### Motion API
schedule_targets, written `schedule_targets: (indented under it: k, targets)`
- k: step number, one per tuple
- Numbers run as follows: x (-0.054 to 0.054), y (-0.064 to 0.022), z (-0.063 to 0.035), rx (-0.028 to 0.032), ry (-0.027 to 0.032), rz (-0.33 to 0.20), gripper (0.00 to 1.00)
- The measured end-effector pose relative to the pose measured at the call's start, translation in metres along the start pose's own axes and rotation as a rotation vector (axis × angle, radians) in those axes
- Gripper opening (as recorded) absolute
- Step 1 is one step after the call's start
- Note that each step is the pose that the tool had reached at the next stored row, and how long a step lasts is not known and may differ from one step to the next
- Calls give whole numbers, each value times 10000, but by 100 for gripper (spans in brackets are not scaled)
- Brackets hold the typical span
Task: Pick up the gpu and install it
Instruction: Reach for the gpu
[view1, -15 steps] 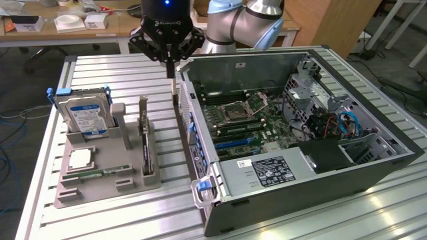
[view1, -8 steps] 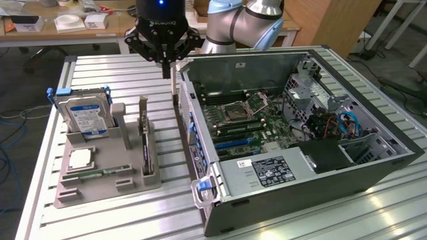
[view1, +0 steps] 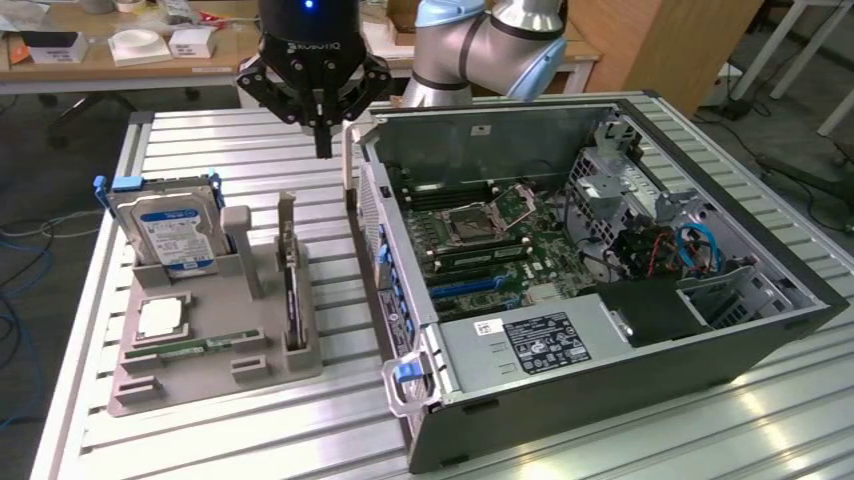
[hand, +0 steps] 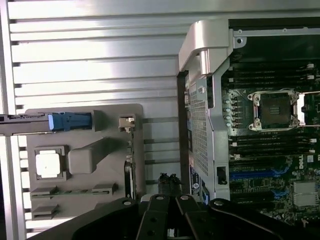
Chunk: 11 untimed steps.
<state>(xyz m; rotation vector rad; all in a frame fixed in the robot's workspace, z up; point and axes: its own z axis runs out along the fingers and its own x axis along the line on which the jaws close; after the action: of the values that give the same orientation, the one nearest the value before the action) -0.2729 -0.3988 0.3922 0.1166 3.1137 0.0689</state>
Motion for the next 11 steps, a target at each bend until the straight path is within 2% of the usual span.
schedule_targets:
  k: [11]
  targets:
    - [124,-10,-2,0,-1,0,10]
